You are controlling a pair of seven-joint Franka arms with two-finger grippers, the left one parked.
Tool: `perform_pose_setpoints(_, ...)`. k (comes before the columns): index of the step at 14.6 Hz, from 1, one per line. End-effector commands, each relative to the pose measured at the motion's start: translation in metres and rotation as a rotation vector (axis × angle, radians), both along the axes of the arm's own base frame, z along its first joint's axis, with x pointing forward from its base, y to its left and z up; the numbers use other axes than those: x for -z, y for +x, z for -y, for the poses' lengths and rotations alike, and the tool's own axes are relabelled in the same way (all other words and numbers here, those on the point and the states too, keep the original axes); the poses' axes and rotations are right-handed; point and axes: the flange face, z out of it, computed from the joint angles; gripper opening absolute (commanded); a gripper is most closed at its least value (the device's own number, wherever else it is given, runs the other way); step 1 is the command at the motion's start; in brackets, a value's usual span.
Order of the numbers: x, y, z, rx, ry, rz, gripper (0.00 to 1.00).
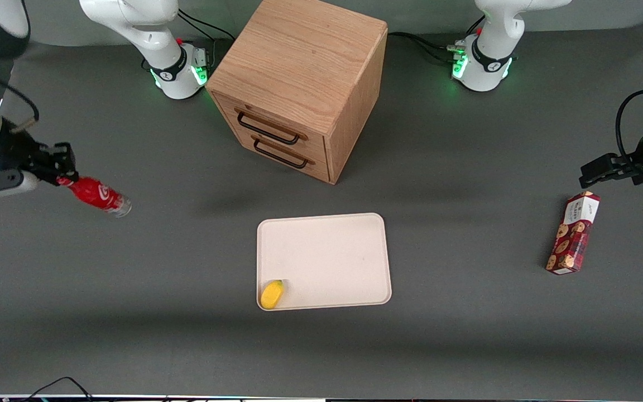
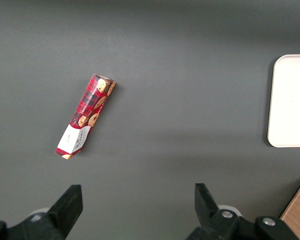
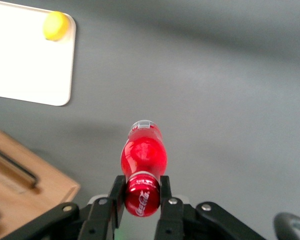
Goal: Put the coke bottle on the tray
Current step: 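Lift the bottle and carry it over the white tray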
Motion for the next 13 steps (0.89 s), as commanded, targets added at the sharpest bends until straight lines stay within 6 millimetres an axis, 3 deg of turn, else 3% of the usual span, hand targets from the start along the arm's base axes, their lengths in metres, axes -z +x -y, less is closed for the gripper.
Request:
perform_pose_setpoints(1,0.005,0.011,-0.080,0.148,0.039,-0.054,0.03)
perform_pose_setpoints(3,0.038,0.010,-0.149,0.303,0.046,-0.098,0.03)
perform_pose_setpoints(6,0.099,0.027,-0.212,0.431,0.031,-0.054,0.03)
perform_pose_setpoints(10,0.207,0.043,-0.257,0.558,0.028,-0.018,0.03)
perform_pose_setpoints(13,0.263,0.039,-0.271,0.585,0.018,0.004,0.03)
